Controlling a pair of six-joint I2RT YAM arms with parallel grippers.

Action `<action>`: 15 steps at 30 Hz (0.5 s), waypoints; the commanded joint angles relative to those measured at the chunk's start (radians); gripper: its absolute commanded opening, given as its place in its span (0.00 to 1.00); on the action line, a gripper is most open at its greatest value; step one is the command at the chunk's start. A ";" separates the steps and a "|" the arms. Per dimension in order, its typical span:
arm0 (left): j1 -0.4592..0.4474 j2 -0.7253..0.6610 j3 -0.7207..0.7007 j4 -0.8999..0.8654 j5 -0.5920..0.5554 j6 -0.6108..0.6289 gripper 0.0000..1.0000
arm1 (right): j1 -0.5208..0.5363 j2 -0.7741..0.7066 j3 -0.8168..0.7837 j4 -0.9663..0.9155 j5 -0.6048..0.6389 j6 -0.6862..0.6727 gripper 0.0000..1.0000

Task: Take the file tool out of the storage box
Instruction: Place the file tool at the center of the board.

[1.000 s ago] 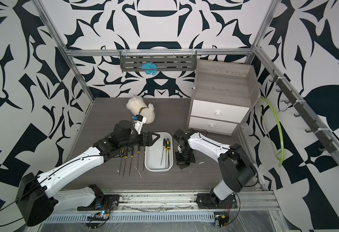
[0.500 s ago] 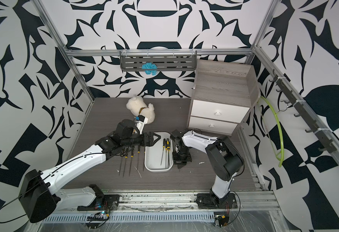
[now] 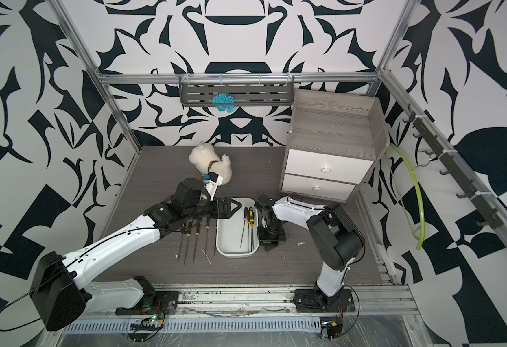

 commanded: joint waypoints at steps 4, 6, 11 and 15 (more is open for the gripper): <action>-0.004 -0.003 0.026 -0.026 0.012 0.012 0.90 | -0.008 -0.011 -0.015 -0.005 0.018 -0.009 0.08; -0.005 0.000 0.028 -0.027 0.016 0.012 0.90 | -0.008 -0.014 -0.016 -0.012 0.035 -0.012 0.10; -0.005 0.008 0.031 -0.030 0.018 0.014 0.90 | -0.008 -0.020 -0.020 -0.003 0.035 -0.016 0.12; -0.005 0.007 0.035 -0.032 0.018 0.014 0.90 | -0.009 -0.019 -0.026 0.005 0.037 -0.021 0.14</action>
